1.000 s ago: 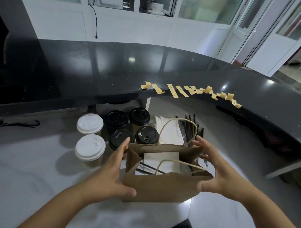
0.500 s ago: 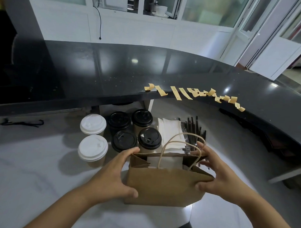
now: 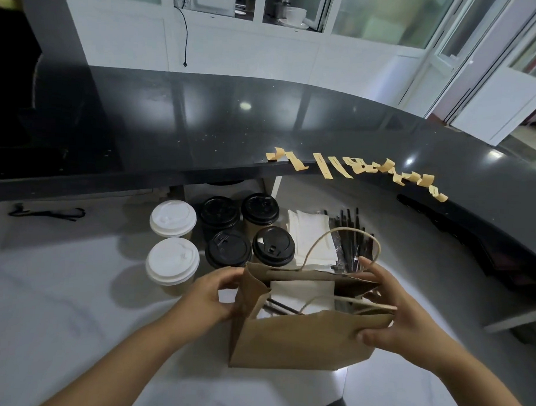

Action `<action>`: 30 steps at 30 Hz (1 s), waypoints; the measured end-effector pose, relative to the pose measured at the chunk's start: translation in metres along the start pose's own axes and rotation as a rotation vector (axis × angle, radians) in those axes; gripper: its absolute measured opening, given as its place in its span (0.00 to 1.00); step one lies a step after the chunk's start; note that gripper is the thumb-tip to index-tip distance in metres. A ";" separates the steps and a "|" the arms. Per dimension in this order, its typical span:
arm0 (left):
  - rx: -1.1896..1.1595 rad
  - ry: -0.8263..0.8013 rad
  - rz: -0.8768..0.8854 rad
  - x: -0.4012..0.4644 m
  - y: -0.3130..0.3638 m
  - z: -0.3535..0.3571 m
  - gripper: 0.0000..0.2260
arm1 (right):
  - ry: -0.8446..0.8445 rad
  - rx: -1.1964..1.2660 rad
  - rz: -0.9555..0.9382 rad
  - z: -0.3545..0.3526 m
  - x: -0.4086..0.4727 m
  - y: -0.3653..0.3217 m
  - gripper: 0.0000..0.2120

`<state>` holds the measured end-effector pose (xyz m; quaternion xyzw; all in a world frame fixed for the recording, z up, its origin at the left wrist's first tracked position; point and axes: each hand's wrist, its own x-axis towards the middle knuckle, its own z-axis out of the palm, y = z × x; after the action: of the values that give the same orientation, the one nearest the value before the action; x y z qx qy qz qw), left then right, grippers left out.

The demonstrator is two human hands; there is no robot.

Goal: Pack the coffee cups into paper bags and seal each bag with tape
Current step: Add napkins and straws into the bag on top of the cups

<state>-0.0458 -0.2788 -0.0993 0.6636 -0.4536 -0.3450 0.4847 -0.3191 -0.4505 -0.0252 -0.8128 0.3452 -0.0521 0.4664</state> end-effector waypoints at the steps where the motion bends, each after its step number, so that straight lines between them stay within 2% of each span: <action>1: -0.005 -0.007 0.002 0.001 -0.001 0.000 0.22 | 0.004 0.010 0.006 0.000 0.000 0.000 0.48; 6: -0.016 -0.055 0.053 0.004 -0.001 0.000 0.21 | 0.019 -0.007 0.014 0.003 -0.001 -0.001 0.48; 15: 0.107 0.110 0.137 0.003 0.001 0.013 0.14 | 0.060 -0.012 0.008 0.007 0.000 -0.002 0.49; 18: 0.058 0.084 0.088 -0.003 0.012 0.006 0.11 | 0.074 0.001 -0.005 0.009 0.000 -0.001 0.48; 19: -0.003 0.048 0.082 -0.007 0.016 0.003 0.16 | 0.076 -0.001 -0.010 0.009 0.000 -0.001 0.48; 21: -0.093 -0.035 0.092 -0.017 0.024 -0.004 0.32 | 0.089 -0.006 -0.011 0.010 0.000 0.001 0.48; 24: -0.016 -0.166 0.052 -0.028 0.034 -0.008 0.46 | 0.088 0.007 0.002 0.011 -0.001 0.001 0.48; 27: 0.188 -0.184 0.049 -0.030 0.037 -0.002 0.48 | 0.102 0.010 0.001 0.013 -0.001 -0.001 0.47; 30: 0.264 -0.093 0.101 -0.029 0.037 0.003 0.41 | 0.106 0.018 0.000 0.014 -0.001 0.001 0.46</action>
<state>-0.0688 -0.2569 -0.0643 0.6812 -0.5499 -0.2880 0.3882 -0.3147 -0.4403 -0.0334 -0.8045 0.3689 -0.0981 0.4550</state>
